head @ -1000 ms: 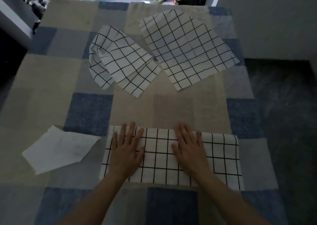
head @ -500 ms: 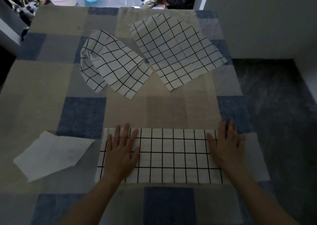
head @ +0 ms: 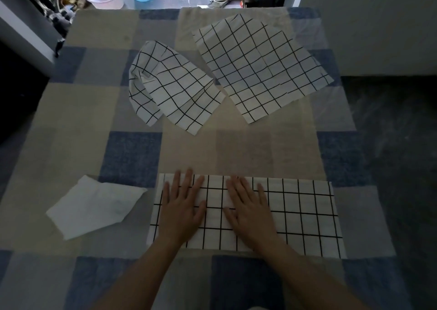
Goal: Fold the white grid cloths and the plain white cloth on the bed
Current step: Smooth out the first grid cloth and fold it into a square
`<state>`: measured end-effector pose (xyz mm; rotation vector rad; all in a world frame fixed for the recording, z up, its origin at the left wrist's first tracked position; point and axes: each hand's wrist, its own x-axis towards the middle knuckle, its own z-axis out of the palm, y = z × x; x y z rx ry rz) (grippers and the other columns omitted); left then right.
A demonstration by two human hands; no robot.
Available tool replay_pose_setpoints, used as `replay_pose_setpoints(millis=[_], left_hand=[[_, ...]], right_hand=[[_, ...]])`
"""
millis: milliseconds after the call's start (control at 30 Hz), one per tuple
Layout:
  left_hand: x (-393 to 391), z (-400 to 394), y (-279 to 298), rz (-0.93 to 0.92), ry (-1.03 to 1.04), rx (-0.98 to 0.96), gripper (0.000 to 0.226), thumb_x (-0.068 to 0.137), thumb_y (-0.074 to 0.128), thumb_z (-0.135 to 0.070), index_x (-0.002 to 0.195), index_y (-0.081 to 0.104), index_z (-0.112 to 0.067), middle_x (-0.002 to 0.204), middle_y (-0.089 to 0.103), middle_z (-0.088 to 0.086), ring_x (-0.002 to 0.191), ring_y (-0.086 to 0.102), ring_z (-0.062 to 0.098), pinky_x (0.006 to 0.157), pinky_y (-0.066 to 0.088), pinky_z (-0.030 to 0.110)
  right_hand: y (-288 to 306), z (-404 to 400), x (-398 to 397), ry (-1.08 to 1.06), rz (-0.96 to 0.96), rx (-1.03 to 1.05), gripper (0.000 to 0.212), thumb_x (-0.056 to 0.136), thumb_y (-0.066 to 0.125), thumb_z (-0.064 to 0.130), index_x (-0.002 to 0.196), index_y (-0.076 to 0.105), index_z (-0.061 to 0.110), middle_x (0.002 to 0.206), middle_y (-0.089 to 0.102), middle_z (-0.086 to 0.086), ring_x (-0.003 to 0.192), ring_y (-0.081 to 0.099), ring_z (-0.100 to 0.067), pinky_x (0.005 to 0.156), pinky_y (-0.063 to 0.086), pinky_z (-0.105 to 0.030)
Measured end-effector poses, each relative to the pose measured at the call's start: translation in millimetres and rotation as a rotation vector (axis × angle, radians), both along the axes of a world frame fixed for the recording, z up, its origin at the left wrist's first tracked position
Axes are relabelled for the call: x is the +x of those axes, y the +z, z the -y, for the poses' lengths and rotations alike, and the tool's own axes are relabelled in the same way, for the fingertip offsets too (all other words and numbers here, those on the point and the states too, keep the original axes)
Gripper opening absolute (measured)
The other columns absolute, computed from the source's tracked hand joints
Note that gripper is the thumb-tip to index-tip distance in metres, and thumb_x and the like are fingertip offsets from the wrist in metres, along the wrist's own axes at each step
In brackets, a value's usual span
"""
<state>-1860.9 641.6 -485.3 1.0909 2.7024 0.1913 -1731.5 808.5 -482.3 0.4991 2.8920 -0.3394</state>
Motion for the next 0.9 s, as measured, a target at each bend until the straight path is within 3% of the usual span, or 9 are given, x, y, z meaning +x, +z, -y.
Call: replay_pose_setpoints(millis=[200,333,700,833,900], left_hand=[[-0.1,0.6,1.0,-0.011,-0.001,-0.001,0.065,0.094,0.027,-0.052,0.154,0.016,-0.031,0.163,0.0,-0.002,0.15,-0.005,0.024,0.118,0.009,0.052],[0.1,0.2,0.6,-0.01,-0.002,0.004,0.065,0.094,0.026,-0.053,0.154,0.016,-0.031,0.163,0.0,-0.002,0.15,-0.005,0.024,0.118,0.01,0.052],[-0.4,3.8,-0.5,-0.01,0.043,0.068,0.069,0.09,0.025,-0.064,0.153,0.016,-0.037,0.162,-0.012,0.011,0.149,-0.013,0.025,0.12,0.009,0.05],[-12.2,8.7,9.5,0.045,0.164,-0.097,0.095,0.074,0.024,-0.088,0.152,-0.001,-0.041,0.159,-0.023,0.011,0.145,-0.025,0.025,0.118,-0.006,0.048],[-20.5,4.7,19.9,0.057,0.205,-0.228,0.111,0.065,0.027,-0.095,0.152,-0.011,-0.036,0.158,-0.021,0.017,0.146,-0.021,0.031,0.117,-0.007,0.052]], right_hand=[[1.2,-58.3,50.6,-0.213,-0.009,0.027,0.066,0.097,0.022,0.054,0.154,0.003,0.026,0.161,-0.003,0.006,0.148,-0.005,-0.013,0.119,0.0,-0.047],[5.5,-89.1,83.7,-0.397,-0.03,0.024,0.068,0.094,0.02,0.053,0.154,0.005,0.024,0.162,0.002,0.004,0.148,-0.003,-0.014,0.119,0.005,-0.049],[3.2,-91.5,87.9,-0.405,-0.047,0.054,0.07,0.093,0.02,0.051,0.154,0.001,0.022,0.161,-0.003,0.003,0.148,-0.006,-0.015,0.119,0.003,-0.049],[0.7,-93.2,86.8,-0.394,-0.037,0.052,0.071,0.092,0.017,0.052,0.154,-0.003,0.023,0.162,-0.008,-0.001,0.148,-0.01,-0.019,0.119,0.002,-0.049],[-1.1,-94.3,86.7,-0.388,-0.033,0.049,0.072,0.091,0.016,0.053,0.153,-0.006,0.023,0.161,-0.011,-0.006,0.147,-0.013,-0.023,0.119,0.003,-0.049]])
